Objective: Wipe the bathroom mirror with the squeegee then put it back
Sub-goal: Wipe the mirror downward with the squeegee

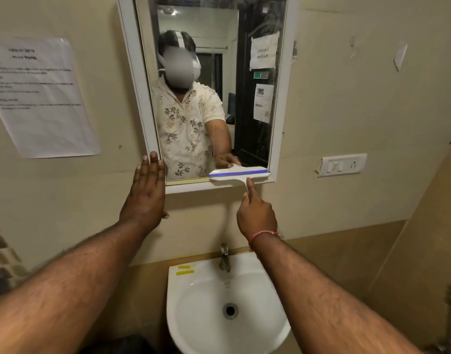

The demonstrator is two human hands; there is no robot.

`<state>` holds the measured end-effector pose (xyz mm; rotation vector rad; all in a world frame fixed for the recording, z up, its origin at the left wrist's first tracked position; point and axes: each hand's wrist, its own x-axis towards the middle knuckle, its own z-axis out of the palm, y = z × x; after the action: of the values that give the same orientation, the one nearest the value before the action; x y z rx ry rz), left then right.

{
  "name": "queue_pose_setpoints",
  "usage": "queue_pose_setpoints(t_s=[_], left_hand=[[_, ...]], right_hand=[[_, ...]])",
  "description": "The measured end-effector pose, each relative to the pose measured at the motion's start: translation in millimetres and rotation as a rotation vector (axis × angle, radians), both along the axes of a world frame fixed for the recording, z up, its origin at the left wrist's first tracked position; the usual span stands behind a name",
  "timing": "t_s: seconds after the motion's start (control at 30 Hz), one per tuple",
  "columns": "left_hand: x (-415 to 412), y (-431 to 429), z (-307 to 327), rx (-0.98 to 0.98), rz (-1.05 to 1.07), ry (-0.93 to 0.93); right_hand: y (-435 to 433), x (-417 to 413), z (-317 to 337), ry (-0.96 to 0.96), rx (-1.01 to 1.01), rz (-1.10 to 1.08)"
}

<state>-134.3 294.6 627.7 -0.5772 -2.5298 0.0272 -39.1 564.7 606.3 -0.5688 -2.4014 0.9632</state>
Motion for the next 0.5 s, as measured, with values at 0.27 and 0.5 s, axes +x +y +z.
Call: queue_pose_setpoints(t_s=[0.27,0.5], left_hand=[[1.4,-12.1,-32.2,-0.010,-0.013,-0.036],[25.5,-19.9,-132.0,-0.157,-0.021,-0.181]], right_hand=[[1.6,6.4,-6.0,0.019,0.112,-0.023],[-12.9,47.6,-84.5,-0.190,0.068,0.057]])
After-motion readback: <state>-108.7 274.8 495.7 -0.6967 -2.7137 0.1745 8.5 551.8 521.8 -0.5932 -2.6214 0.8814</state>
